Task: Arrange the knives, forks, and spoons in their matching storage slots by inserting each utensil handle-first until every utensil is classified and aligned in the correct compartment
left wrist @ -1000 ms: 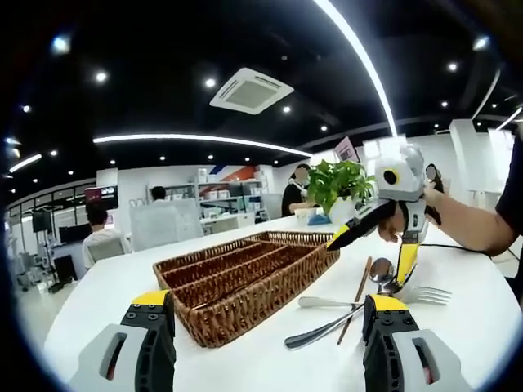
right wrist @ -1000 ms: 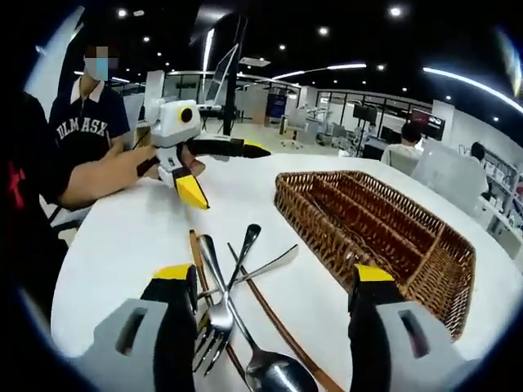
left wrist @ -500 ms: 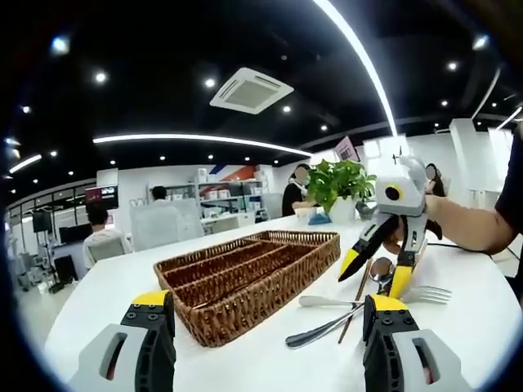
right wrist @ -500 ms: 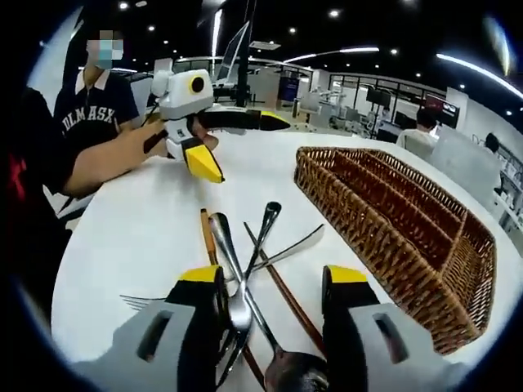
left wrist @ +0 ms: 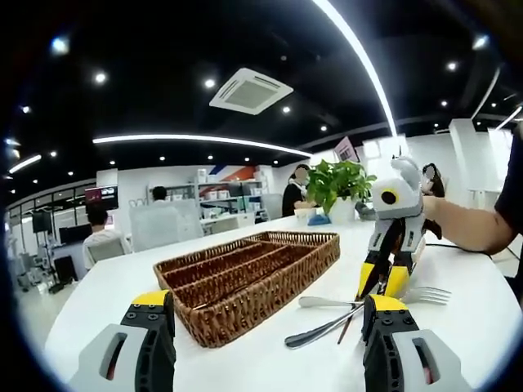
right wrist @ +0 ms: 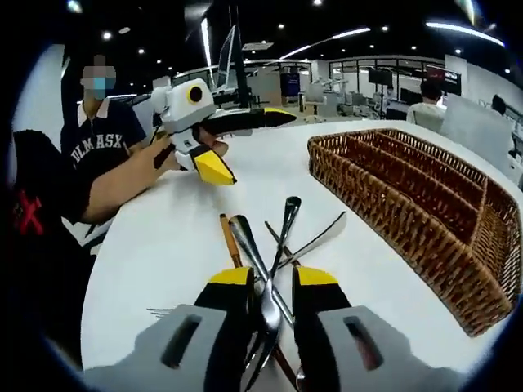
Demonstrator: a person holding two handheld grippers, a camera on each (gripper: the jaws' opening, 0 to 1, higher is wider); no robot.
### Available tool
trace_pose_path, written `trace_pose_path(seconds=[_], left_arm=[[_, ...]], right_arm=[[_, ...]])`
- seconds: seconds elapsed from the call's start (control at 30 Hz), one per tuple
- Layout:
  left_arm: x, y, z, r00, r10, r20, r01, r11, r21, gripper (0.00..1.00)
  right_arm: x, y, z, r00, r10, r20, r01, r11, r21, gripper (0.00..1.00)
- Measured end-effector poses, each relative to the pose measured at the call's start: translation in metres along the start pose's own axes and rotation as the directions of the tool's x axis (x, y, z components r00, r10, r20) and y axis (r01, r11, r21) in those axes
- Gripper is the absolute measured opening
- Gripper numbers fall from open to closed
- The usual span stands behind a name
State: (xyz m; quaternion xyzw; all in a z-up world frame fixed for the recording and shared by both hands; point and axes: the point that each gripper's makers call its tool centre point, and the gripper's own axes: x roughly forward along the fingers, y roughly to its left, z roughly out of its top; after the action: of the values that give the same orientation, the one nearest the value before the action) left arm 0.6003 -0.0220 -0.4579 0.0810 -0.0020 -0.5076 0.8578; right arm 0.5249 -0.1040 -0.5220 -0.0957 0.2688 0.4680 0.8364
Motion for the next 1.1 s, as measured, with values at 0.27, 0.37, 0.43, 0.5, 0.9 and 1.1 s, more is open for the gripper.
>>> trace_pose_path(seconds=[0.27, 0.37, 0.43, 0.5, 0.9, 1.1], left_arm=[[0.0002, 0.0007, -0.0004, 1.000, 0.001, -0.001, -0.001, 1.000, 0.000, 1.00], [-0.0006, 0.0026, 0.0004, 1.000, 0.006, 0.003, -0.006, 1.000, -0.004, 1.00], [-0.0009, 0.0035, 0.0009, 1.000, 0.008, 0.005, -0.008, 1.000, -0.005, 1.00], [-0.0009, 0.0032, 0.0010, 1.000, 0.008, 0.005, -0.008, 1.000, -0.005, 1.00], [0.0001, 0.0026, 0.0013, 1.000, 0.004, 0.006, -0.004, 1.000, -0.007, 1.00], [0.0000, 0.0026, 0.0010, 1.000, 0.003, 0.005, -0.003, 1.000, -0.006, 1.00]], right_arm=[[0.0048, -0.0006, -0.0020, 1.000, 0.011, -0.003, -0.010, 0.996, 0.092, 0.18], [0.0053, 0.0035, -0.0011, 1.000, 0.031, 0.002, -0.031, 0.995, 0.091, 0.14], [0.0052, 0.0022, -0.0010, 1.000, 0.030, -0.002, -0.029, 0.993, 0.111, 0.13], [0.0048, 0.0029, -0.0012, 1.000, 0.031, -0.003, -0.030, 0.993, 0.117, 0.13], [0.0013, -0.0002, 0.0019, 1.000, 0.021, 0.004, -0.022, 0.992, 0.124, 0.04], [-0.0009, -0.0007, 0.0049, 1.000, 0.015, 0.012, -0.017, 0.994, 0.110, 0.02]])
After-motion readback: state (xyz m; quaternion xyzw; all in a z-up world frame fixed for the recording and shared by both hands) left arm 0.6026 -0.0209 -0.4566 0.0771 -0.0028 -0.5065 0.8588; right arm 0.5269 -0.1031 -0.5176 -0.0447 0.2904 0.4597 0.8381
